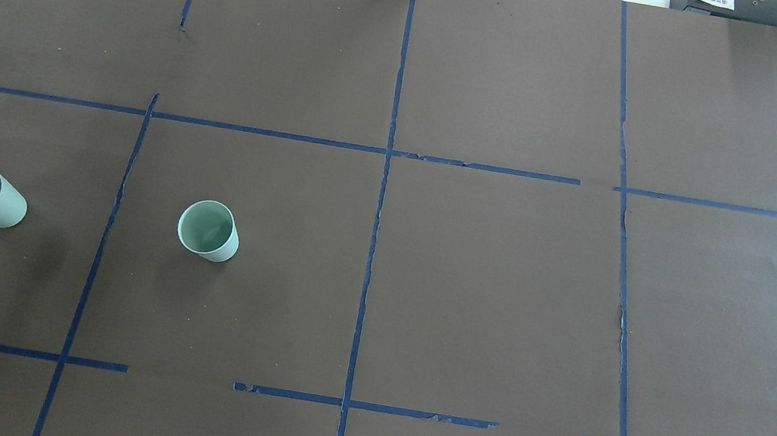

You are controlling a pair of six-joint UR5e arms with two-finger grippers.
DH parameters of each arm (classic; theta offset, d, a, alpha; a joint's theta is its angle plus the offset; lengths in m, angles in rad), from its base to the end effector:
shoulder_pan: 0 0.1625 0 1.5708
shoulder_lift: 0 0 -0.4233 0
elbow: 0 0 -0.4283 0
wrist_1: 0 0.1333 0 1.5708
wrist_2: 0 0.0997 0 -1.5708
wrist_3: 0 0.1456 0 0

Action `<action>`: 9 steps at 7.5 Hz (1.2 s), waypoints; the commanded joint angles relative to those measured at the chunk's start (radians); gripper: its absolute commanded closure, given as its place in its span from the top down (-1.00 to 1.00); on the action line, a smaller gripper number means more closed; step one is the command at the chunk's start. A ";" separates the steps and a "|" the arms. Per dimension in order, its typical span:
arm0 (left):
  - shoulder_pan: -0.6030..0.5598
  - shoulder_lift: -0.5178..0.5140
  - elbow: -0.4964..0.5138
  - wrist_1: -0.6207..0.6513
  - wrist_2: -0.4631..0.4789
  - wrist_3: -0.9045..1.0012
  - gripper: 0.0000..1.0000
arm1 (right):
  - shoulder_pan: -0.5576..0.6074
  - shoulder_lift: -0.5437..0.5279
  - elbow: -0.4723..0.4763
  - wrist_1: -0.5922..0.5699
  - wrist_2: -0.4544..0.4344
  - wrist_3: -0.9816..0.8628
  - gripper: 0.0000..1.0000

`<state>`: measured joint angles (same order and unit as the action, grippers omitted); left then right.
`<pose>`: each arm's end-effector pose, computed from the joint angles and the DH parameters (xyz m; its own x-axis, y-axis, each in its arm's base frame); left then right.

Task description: Stack cups

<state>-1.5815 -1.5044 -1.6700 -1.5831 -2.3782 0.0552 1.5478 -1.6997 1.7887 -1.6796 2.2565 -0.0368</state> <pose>-0.0335 -0.5038 0.6669 0.6912 0.0803 -0.7182 -0.0275 0.9960 0.0848 0.0303 -0.4705 0.6589 0.7727 -0.0420 0.6334 0.0515 0.9987 0.0035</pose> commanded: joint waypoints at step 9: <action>0.286 0.010 -0.264 -0.073 0.008 -0.568 1.00 | 0.000 0.000 0.000 0.001 0.000 0.000 1.00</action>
<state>-1.3704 -1.5231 -1.9103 -1.6001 -2.3705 -0.3852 1.5478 -1.6997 1.7886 -1.6789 2.2565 -0.0368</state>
